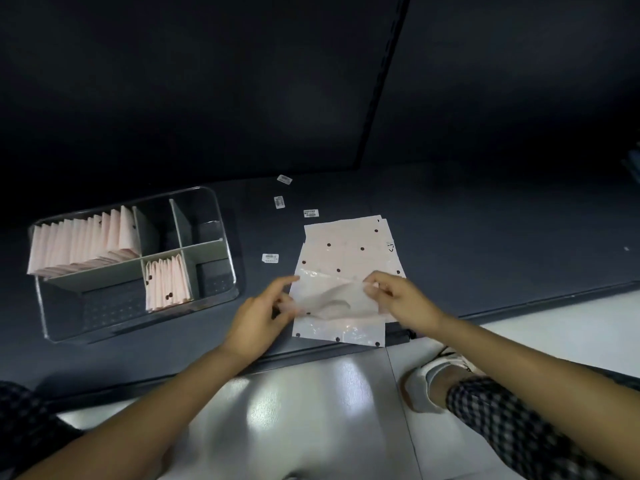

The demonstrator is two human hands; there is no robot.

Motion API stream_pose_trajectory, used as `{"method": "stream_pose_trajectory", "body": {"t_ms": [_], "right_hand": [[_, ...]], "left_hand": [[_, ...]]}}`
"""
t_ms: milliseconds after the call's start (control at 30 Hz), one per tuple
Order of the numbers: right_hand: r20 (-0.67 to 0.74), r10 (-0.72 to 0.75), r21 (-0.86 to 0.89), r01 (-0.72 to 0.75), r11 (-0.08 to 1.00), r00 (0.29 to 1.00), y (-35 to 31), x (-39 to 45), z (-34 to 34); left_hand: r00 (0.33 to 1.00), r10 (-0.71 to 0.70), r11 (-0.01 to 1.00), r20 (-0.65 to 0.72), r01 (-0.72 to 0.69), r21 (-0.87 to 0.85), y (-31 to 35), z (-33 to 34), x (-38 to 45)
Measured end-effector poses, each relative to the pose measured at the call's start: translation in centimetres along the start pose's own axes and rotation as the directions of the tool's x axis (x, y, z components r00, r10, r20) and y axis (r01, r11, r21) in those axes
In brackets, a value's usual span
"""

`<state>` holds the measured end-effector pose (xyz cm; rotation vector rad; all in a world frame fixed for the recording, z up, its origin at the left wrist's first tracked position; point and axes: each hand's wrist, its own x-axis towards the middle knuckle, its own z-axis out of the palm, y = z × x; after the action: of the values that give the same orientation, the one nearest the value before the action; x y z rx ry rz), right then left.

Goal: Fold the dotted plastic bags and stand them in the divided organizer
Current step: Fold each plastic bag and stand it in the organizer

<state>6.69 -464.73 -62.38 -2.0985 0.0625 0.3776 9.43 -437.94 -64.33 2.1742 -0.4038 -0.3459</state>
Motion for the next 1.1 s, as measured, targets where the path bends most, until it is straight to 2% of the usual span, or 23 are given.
{"method": "stream_pose_trajectory", "body": {"t_ms": [67,100,167,200,267,333,467,567,867,933,1000,1033,1100], "right_hand": [[-0.073,0.053,0.012,-0.052,0.999,0.996,0.2,1.9,-0.4],[-0.11,0.084,-0.012,-0.086,0.996,0.99,0.4,2.8,-0.5],[-0.199,0.159,-0.049,-0.172,0.984,0.967,1.1,4.6,-0.4],[-0.243,0.196,-0.054,-0.215,0.975,0.95,1.4,5.4,-0.2],[-0.3,0.249,-0.071,-0.282,0.957,0.921,1.9,6.6,0.0],[-0.314,0.284,-0.109,-0.332,0.937,0.906,2.0,7.4,0.2],[-0.329,0.345,-0.144,-0.408,0.902,0.879,1.9,8.1,0.4],[-0.331,0.365,-0.159,-0.433,0.887,0.87,1.7,8.2,0.3],[-0.329,0.408,-0.212,-0.487,0.847,0.852,1.0,7.5,-0.1],[-0.423,0.29,-0.357,-0.452,0.818,0.859,0.7,6.7,0.2],[-0.461,0.024,-0.528,-0.296,0.796,0.887,0.3,5.3,1.3],[-0.389,-0.114,-0.595,-0.155,0.789,0.914,0.0,4.4,2.3],[-0.116,-0.331,-0.708,0.155,0.689,0.936,-0.2,2.6,5.0]], "left_hand": [[0.993,-0.044,0.994,-0.107,0.032,-0.109,1.0,0.2,0.9],[0.982,-0.048,0.995,-0.181,0.031,-0.096,1.5,0.4,1.4],[0.956,0.024,0.999,-0.292,-0.014,0.036,2.1,1.1,2.1],[0.949,0.076,0.994,-0.305,-0.047,0.103,2.4,1.5,2.3],[0.964,0.158,0.969,-0.214,-0.11,0.221,2.5,2.4,2.7],[0.978,0.207,0.91,-0.031,-0.181,0.372,2.1,3.5,2.7],[0.955,0.191,0.777,0.229,-0.29,0.558,0.1,5.5,2.5],[0.945,0.147,0.727,0.292,-0.303,0.616,-1.1,6.0,2.3],[0.935,0.075,0.651,0.348,-0.31,0.693,-2.0,6.2,2.6],[0.933,0.062,0.642,0.354,-0.309,0.702,-2.0,6.1,2.7],[0.93,0.053,0.636,0.363,-0.312,0.706,-1.9,6.1,2.7],[0.93,0.048,0.632,0.364,-0.31,0.71,-1.9,6.0,2.7],[0.93,0.035,0.616,0.367,-0.31,0.725,-1.8,6.0,2.6]]}}
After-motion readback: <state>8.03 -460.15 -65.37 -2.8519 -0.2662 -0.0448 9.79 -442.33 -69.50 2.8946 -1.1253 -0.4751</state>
